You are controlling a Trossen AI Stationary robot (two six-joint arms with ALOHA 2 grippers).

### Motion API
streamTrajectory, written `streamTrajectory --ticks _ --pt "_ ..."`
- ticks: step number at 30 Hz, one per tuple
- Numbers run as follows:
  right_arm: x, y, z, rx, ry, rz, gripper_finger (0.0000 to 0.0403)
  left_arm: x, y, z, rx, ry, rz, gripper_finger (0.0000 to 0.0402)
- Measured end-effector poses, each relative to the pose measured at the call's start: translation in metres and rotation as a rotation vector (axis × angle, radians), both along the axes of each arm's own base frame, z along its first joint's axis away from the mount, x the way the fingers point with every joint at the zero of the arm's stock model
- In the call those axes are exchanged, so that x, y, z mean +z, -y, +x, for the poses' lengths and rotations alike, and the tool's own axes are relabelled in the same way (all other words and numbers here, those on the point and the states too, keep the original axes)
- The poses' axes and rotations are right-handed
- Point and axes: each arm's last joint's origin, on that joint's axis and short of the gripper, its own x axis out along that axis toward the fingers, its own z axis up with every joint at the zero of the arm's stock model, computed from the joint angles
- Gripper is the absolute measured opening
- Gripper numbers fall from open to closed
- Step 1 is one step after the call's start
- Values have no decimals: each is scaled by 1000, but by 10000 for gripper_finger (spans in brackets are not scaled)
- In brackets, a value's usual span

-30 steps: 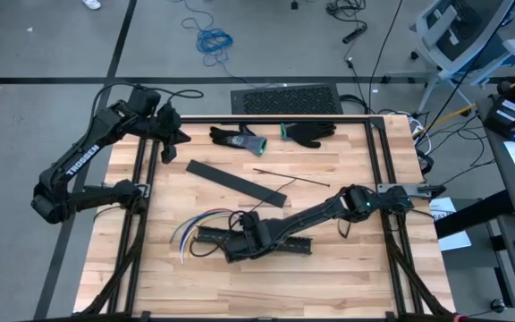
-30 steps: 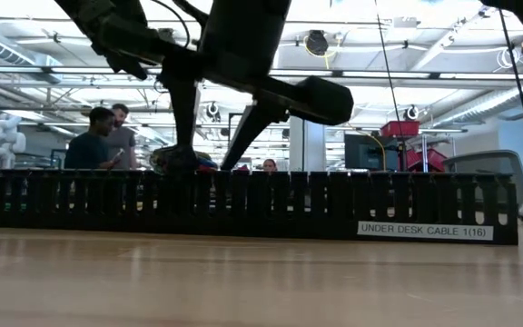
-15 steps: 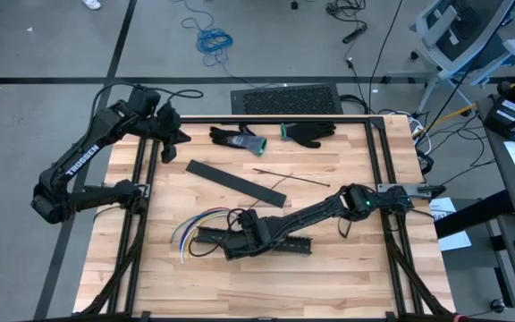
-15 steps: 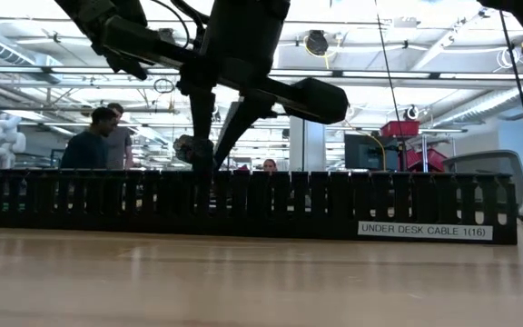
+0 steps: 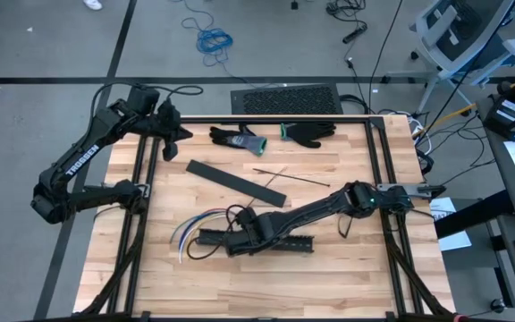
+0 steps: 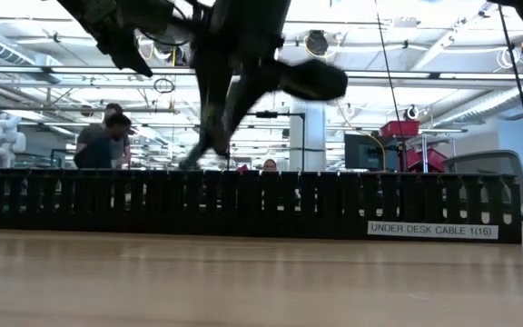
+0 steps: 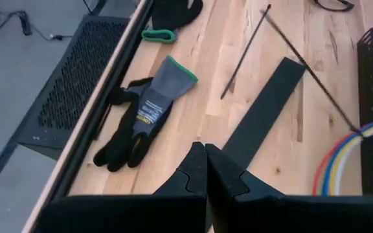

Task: Ziptie cables
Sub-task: Insert the cable wire into the black cable duct

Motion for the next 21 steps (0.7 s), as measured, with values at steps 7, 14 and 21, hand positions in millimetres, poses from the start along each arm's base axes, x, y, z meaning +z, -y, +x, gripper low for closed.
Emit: streamTrajectory --ticks 7,14,21 --pt "33 8 -7 180 37 -46 8 4 2 5 -96 169 -169 0" --pt "59 22 -15 314 45 -81 8 2 8 16 -192 211 -318 22" --pt "88 28 -30 520 43 -157 8 -2 33 36 -375 172 -385 109"
